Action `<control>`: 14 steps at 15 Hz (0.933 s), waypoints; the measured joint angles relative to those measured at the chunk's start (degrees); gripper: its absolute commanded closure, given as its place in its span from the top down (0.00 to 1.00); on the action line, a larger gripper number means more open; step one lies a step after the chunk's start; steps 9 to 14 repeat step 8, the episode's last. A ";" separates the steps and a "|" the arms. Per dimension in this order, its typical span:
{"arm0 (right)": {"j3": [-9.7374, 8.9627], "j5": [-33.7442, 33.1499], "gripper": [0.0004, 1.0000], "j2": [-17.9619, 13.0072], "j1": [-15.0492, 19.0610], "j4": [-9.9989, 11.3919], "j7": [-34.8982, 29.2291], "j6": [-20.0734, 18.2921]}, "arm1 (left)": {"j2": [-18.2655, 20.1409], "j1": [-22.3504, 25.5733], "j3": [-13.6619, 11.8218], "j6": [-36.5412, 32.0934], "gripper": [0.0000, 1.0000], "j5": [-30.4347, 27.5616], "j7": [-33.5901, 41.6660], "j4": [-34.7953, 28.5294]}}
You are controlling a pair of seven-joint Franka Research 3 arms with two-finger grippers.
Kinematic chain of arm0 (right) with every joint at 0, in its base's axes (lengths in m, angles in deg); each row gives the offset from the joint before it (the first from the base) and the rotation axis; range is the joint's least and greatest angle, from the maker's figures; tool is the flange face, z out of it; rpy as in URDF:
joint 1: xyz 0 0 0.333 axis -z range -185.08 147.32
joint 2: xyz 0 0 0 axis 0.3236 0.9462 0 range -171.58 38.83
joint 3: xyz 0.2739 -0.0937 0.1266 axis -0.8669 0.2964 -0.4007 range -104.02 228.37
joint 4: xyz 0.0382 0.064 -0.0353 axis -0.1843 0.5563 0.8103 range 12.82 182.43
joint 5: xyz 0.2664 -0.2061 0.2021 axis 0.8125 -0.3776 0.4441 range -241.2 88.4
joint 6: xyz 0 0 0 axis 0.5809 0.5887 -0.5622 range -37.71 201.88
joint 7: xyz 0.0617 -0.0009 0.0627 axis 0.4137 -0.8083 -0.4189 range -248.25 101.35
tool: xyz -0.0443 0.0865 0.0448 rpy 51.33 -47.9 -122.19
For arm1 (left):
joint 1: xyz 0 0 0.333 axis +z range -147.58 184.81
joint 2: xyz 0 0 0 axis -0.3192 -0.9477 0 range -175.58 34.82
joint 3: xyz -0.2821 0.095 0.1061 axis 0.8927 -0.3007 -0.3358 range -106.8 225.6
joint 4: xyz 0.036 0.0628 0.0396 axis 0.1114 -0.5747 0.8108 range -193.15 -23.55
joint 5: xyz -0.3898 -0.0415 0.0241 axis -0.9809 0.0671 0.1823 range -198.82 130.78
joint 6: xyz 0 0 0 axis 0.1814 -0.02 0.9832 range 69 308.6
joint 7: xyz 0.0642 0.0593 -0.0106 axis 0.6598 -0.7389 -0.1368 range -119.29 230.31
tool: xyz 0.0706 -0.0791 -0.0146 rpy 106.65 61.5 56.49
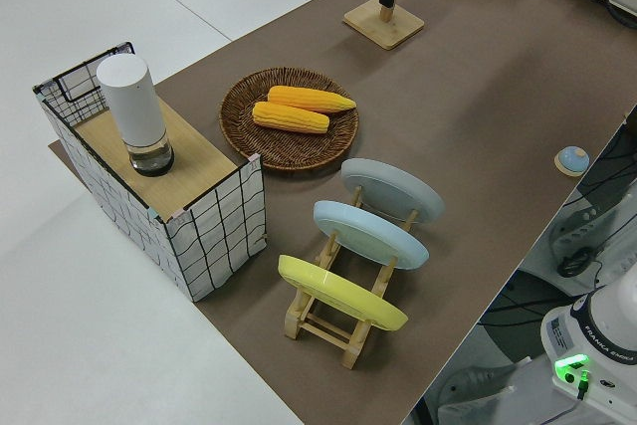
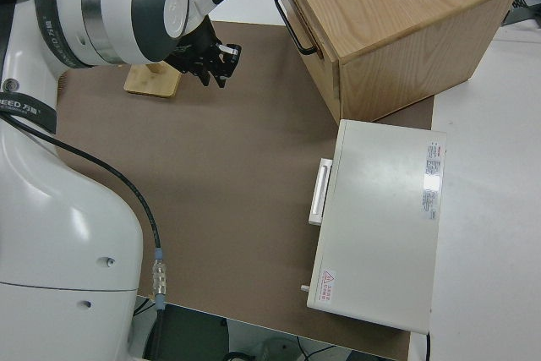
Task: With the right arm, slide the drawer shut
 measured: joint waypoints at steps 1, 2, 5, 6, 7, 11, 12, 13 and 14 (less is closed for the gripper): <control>-0.03 0.00 0.99 0.02 -0.04 0.18 0.01 0.11 | 0.00 0.00 0.00 0.00 0.99 0.00 0.00 0.00; -0.09 0.00 0.99 0.12 -0.11 0.35 0.02 0.22 | 0.00 0.00 0.00 0.00 0.99 0.00 0.00 0.00; -0.26 0.00 0.99 0.83 -0.17 0.45 0.02 0.46 | 0.00 0.00 0.00 0.00 0.99 0.00 0.00 0.00; -0.26 0.00 0.99 1.22 -0.19 0.45 0.03 0.66 | 0.00 0.00 0.00 0.00 0.99 0.00 0.00 0.00; -0.25 0.00 0.99 1.54 -0.21 0.45 0.03 0.96 | 0.00 0.00 0.00 0.00 0.99 0.00 0.00 0.00; -0.26 0.00 0.99 1.89 -0.24 0.45 0.03 1.25 | 0.00 0.00 0.00 0.00 0.99 0.00 0.00 0.00; -0.26 0.00 0.99 1.89 -0.24 0.45 0.03 1.25 | 0.00 0.00 0.00 0.00 0.99 0.00 0.00 0.00; -0.26 0.00 0.99 1.89 -0.24 0.45 0.03 1.25 | 0.00 0.00 0.00 0.00 0.99 0.00 0.00 0.00; -0.26 0.00 0.99 1.89 -0.24 0.45 0.03 1.25 | 0.00 0.00 0.00 0.00 0.99 0.00 0.00 0.00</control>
